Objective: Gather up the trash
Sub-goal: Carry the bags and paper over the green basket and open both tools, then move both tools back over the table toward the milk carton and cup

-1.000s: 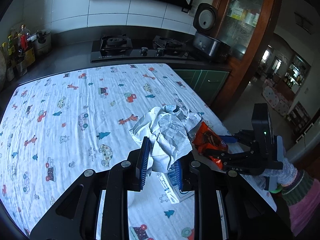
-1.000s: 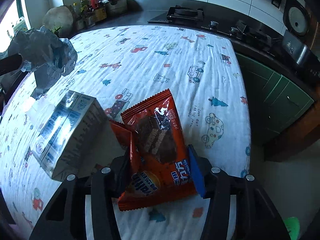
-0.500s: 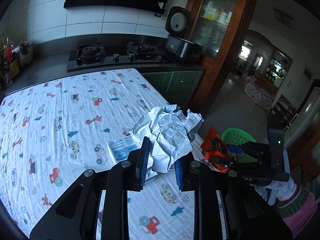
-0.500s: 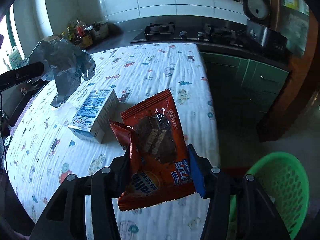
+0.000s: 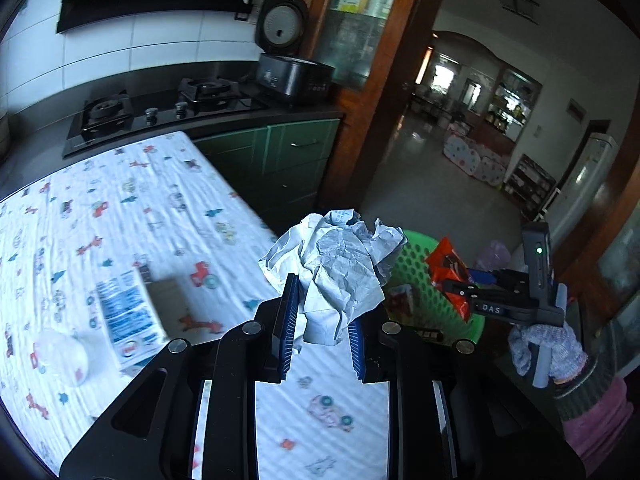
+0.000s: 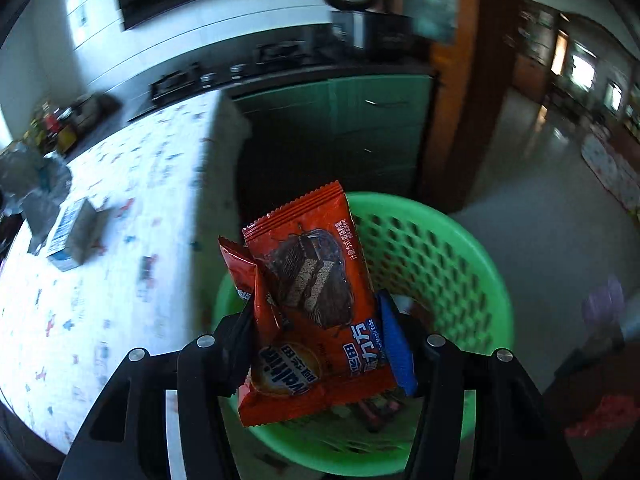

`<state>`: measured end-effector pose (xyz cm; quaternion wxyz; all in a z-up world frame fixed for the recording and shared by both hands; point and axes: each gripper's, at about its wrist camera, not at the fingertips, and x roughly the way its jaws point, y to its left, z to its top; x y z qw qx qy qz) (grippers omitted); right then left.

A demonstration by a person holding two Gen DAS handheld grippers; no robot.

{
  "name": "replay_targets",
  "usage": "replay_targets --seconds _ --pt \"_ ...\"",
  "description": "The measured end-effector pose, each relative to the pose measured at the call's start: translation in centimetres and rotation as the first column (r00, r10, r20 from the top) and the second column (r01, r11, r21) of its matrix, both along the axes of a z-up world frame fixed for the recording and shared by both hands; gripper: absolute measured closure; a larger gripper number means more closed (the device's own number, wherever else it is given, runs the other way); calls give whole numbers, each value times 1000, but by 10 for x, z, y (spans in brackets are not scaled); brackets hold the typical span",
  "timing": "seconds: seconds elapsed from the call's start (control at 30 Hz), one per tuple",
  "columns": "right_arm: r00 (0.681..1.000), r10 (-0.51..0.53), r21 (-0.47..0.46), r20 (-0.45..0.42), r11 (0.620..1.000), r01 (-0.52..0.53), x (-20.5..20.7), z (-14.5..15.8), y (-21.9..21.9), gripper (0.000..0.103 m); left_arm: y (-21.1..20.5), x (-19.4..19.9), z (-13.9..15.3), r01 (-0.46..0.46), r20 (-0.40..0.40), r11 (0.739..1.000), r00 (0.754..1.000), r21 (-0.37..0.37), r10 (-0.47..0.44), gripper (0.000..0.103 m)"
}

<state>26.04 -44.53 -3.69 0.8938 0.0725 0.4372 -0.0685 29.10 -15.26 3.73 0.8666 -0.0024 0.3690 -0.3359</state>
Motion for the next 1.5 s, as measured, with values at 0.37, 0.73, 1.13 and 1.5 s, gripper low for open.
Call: replay_targets --seconds 0.37,0.73,1.13,1.5 --pt "996 -91 69 -15 993 92 -17 -37 -41 33 -81 2 -13 98 -42 995 994 25 -97 81" --pt "995 -83 101 47 992 78 -35 -29 -50 22 -146 13 -32 177 -82 983 982 44 -173 81" --pt "992 -61 30 113 998 58 -75 -20 -29 20 -187 26 -64 204 -147 976 970 74 -192 75" --pt "988 -46 20 145 999 43 -91 -13 -14 19 -179 12 -56 189 -93 976 979 107 -179 41"
